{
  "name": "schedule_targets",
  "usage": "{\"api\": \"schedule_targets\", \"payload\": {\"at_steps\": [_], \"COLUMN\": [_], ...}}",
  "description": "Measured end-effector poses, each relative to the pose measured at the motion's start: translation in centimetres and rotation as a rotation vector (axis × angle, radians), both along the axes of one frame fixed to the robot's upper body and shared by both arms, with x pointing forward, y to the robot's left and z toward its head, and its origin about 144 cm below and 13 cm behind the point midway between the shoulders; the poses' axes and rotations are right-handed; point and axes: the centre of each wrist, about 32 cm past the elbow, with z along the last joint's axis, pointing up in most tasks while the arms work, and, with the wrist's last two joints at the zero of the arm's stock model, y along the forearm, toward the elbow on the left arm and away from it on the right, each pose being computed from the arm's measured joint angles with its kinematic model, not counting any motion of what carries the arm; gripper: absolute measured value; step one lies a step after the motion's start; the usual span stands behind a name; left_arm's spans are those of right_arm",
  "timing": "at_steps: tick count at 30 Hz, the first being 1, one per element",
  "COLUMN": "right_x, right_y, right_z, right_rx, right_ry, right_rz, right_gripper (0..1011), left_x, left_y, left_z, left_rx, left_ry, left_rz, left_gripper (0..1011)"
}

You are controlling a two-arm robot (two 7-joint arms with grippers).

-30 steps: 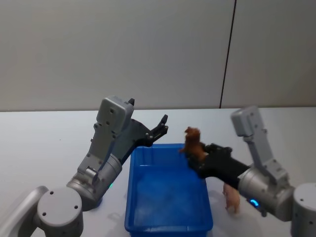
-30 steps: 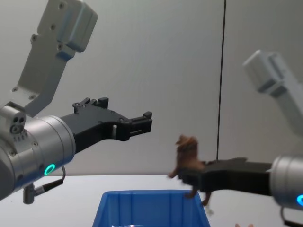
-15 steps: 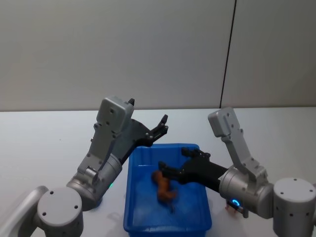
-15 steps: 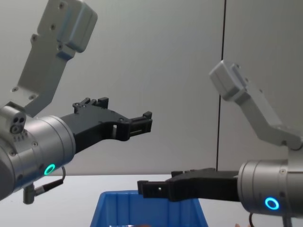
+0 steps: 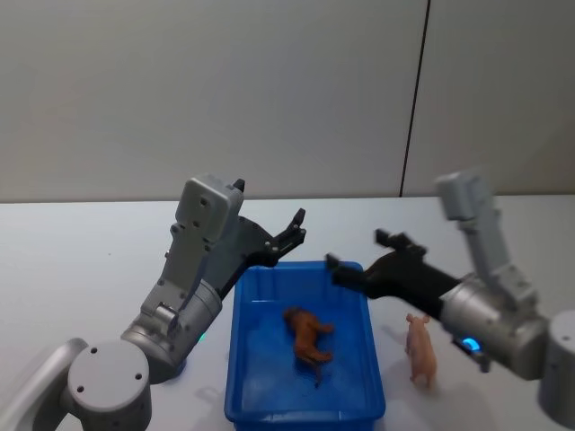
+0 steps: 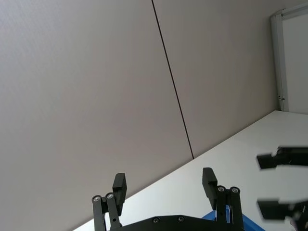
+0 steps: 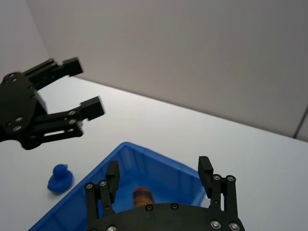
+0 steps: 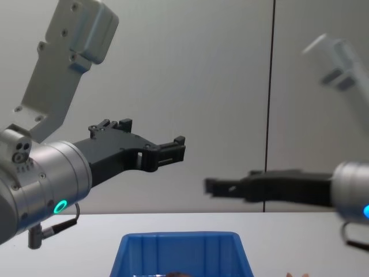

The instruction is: Pick up the two dolls from the table and place them into the box.

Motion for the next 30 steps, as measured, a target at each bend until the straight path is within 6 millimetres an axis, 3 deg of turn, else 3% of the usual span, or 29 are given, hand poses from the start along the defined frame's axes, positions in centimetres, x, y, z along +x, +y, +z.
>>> {"api": "schedule_targets", "payload": {"at_steps": [7,17,30], "right_x": [-1.8,-5.5,-9.2], "right_y": [-3.8,-7.6,-10.4], "right_z": [1.1,1.5,0.9], "right_rx": [0.027,0.024,-0.031], "right_ry": [-0.019,0.047,0.158], "right_rz": [-0.081,-0.149,-0.194], "right_gripper": [1001,1001,1001], "left_x": [0.0,0.0,0.0], "left_y": [0.0,0.0,0.0], "left_z": [0.0,0.0,0.0], "left_rx": [0.000,0.000,0.000], "left_ry": [0.000,0.000,0.000], "left_rz": [0.000,0.000,0.000], "left_gripper": [1001,1001,1001]}}
